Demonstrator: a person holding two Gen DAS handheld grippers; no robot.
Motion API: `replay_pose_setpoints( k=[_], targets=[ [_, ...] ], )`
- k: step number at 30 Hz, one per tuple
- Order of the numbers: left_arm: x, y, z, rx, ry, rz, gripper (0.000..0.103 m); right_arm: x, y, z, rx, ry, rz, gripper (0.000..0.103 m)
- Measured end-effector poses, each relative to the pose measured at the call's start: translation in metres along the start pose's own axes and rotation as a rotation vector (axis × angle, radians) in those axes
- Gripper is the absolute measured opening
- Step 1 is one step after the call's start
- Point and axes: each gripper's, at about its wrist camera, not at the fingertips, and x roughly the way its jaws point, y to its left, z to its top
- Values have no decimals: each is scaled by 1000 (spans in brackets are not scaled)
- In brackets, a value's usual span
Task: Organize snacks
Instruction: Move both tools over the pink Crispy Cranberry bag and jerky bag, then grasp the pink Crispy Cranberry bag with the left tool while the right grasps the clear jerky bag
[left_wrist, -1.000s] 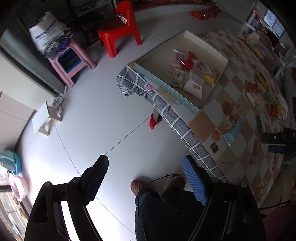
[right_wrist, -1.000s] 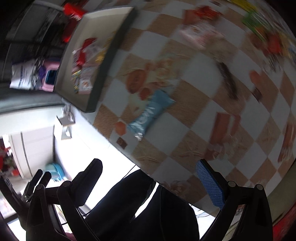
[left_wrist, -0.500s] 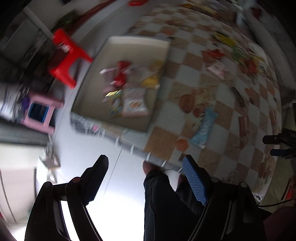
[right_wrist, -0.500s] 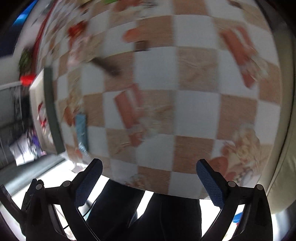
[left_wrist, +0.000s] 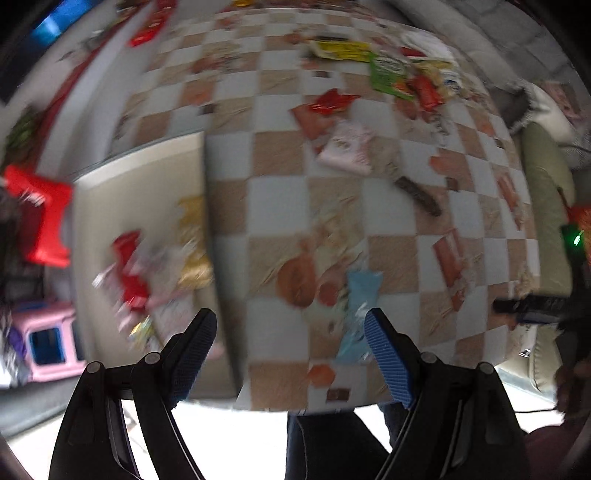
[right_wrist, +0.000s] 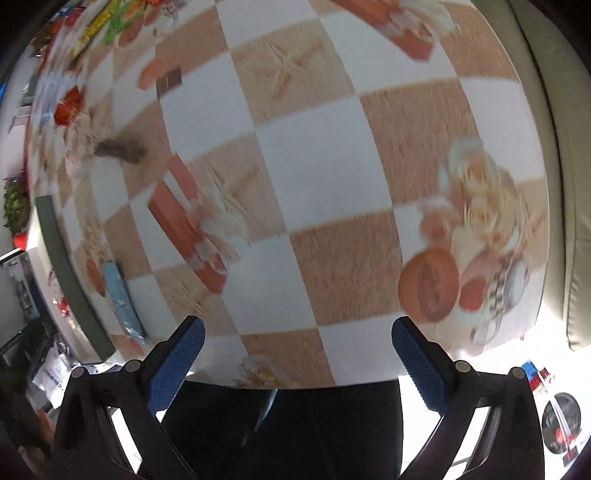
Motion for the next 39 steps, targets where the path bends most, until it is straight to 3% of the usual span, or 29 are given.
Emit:
replay_pose_setpoints(
  k=[4, 10, 16, 20, 24, 29, 30, 39],
  targets=[
    [22, -12, 36, 75, 2, 1, 85, 0, 5, -11, -13, -10, -44, 102],
    [61, -24, 97, 92, 20, -26, 85, -7, 39, -9, -106, -71, -155, 102],
    [98, -37, 132, 110, 47, -17, 85, -10, 70, -3, -134, -84, -135, 102],
    [107, -37, 145, 80, 43, -41, 85, -13, 90, -3, -196, -104, -155, 102],
    [122, -39, 155, 84, 57, -15, 85, -9, 121, 4, -283, -113, -209, 102],
    [133, -40, 162, 90, 58, 14, 97, -9, 151, 38, -396, -143, -252, 102],
    [135, -39, 163, 92, 59, 16, 103, -8, 157, 45, -417, -150, -257, 102],
    [141, -26, 162, 108, 53, 10, 103, 29, 208, 92, -556, -128, -298, 102]
  ],
)
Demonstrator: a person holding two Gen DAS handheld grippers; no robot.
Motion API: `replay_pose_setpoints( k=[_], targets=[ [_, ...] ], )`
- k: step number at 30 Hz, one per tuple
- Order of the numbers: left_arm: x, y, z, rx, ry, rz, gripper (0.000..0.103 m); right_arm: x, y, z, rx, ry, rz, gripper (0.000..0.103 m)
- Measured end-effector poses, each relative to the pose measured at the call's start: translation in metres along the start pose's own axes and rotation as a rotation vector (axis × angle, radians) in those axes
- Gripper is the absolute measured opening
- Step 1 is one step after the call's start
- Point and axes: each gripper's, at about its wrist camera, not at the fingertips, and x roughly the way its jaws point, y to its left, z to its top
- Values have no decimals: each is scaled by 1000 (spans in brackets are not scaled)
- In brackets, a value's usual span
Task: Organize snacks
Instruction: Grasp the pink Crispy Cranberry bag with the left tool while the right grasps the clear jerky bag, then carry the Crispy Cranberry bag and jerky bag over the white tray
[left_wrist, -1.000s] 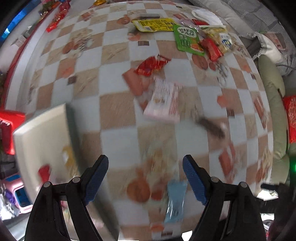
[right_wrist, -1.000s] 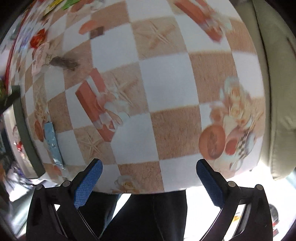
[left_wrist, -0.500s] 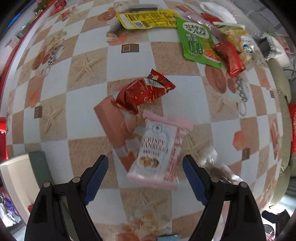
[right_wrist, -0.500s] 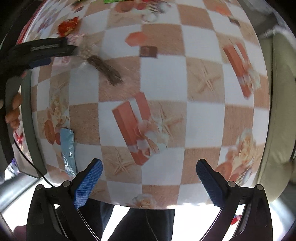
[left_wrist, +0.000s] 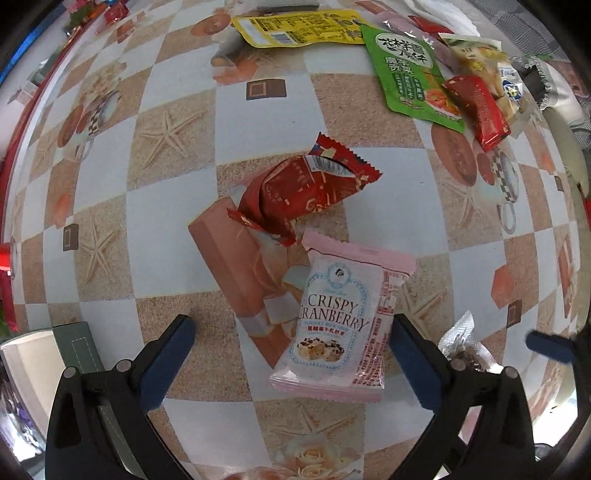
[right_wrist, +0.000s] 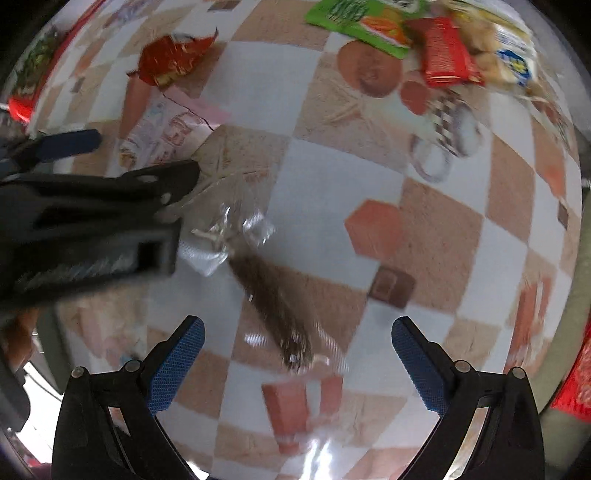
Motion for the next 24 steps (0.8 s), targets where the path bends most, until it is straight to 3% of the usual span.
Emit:
replay_pose_setpoints(
  k=[7, 11, 14, 16, 17, 18, 24],
  targets=[
    [-3, -12, 0, -6, -16, 3, 103, 4, 0, 2, -19, 16, -20, 103],
    [-5, -16, 3, -5, 4, -2, 102, 6, -10, -15, -37, 33, -20, 103],
    [-10, -28, 2, 47, -13, -6, 88, 1, -11, -29, -57, 1, -33, 84],
    [-16, -36, 1, 88, -22, -9, 72, -6, -7, -38, -74, -22, -35, 48],
    [-19, -41, 0, 106, -28, -9, 54, -9, -8, -40, -72, -27, -35, 42],
    [-22, -43, 0, 114, -29, -12, 41, -10, -10, -42, -63, -25, -27, 42],
    [-32, -34, -24, 33, -4, -93, 41, -19, -38, -72, 51, -36, 96, 40]
  ],
)
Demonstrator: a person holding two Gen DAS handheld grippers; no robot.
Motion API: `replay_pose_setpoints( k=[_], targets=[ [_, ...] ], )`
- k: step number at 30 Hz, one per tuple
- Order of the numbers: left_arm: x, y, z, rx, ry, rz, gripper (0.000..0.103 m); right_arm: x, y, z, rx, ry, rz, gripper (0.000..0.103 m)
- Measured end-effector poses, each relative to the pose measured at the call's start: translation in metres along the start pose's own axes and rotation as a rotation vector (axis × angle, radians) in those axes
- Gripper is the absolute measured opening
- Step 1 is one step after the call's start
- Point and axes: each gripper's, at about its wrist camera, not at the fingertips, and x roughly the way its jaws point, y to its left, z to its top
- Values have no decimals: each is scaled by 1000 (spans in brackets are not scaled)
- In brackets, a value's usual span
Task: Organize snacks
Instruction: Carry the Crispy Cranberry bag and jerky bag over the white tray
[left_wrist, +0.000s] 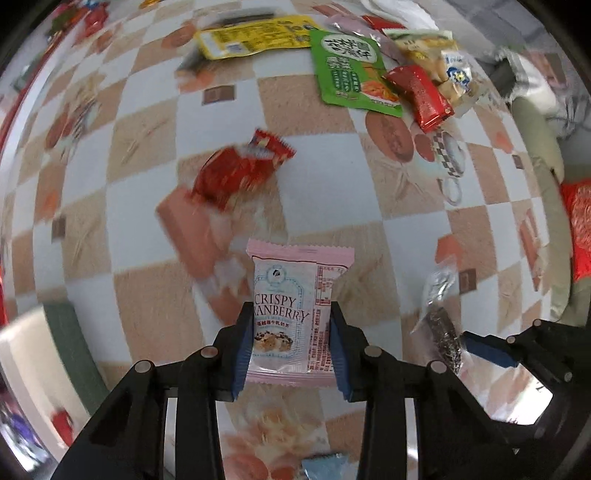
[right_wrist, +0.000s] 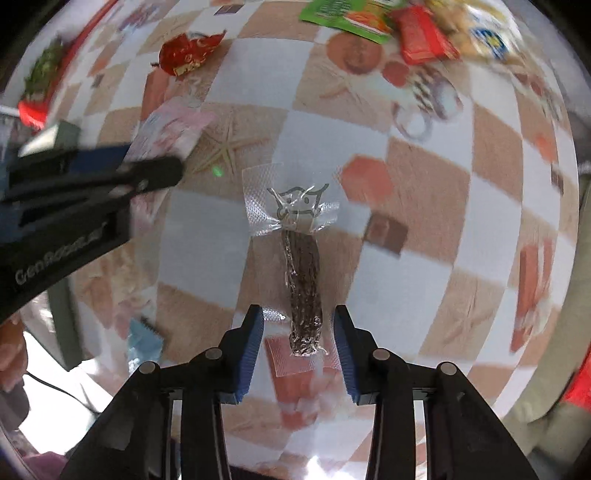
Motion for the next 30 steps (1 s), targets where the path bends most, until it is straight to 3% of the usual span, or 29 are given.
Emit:
replay_pose_setpoints(
  k=[4, 13, 21, 30],
  targets=[
    [-17, 3, -30, -5, -17, -7, 41, -8, -21, -28, 100, -8, 103, 40],
    [-67, 29, -95, -50, -44, -33, 41, -21, -51, -79, 216, -37, 242, 40],
    [-104, 45, -128, -109, -95, -6, 41, -43, -69, -73, 203, -69, 294, 40],
    [-126, 44, -135, -131, -173, 44, 41, -56, -37, -60, 126, -123, 289, 41]
  ],
)
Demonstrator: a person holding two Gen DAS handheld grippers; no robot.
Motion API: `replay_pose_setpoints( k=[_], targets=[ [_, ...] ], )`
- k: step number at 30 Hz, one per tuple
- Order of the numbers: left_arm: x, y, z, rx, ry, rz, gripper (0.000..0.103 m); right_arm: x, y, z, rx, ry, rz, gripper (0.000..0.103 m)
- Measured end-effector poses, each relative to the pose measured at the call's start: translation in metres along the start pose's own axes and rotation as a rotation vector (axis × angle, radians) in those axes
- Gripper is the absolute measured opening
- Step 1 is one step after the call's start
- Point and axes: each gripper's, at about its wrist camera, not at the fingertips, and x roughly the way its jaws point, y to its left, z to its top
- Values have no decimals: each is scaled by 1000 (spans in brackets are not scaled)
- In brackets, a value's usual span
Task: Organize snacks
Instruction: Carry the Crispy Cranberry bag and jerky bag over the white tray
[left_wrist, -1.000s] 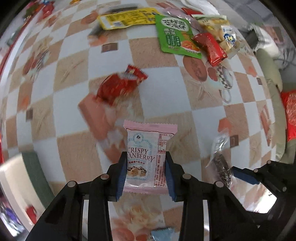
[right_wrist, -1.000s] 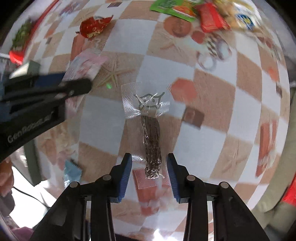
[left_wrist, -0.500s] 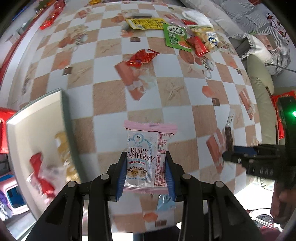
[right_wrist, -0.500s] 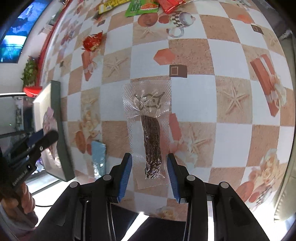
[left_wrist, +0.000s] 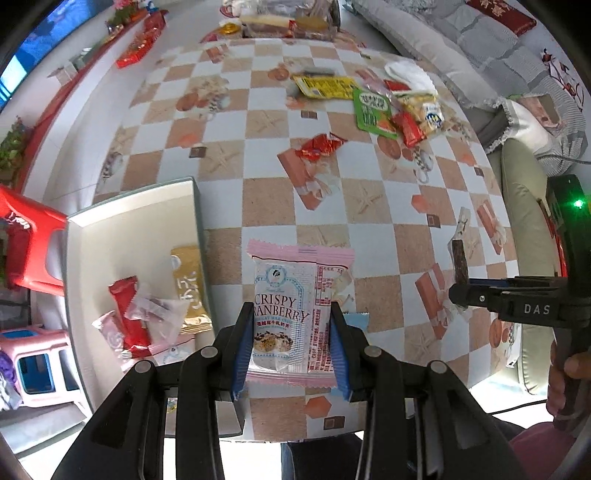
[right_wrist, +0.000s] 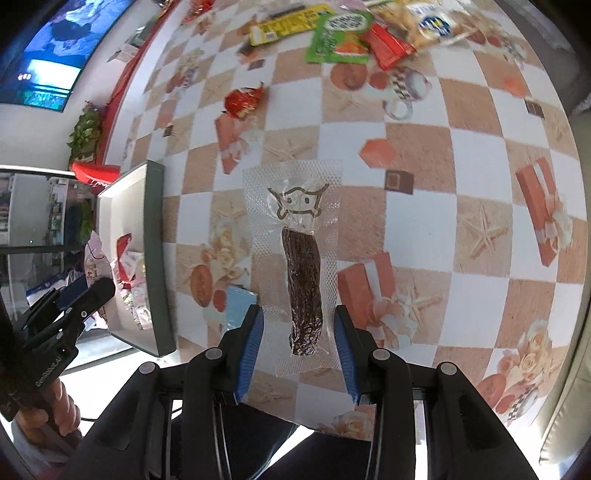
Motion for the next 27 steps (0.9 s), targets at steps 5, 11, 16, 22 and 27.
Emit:
replay_pose_setpoints(
  k=[5, 11, 16, 22, 27],
  targets=[
    [-8, 8, -4, -35, -25, 12, 41, -2, 6, -1, -22, -1, 5, 41],
    [-16, 14, -9, -63, -48, 23, 41, -3, 13, -1, -46, 2, 8, 41],
    [-20, 18, -13, -80, -57, 31, 41, -2, 20, 0, -65, 6, 7, 41],
    [-21, 23, -17, -95, -60, 34, 41, 1, 26, 0, -81, 13, 3, 41],
    [-22, 27, -19, -101, -60, 36, 41, 3, 32, -1, -89, 16, -2, 41]
  ],
)
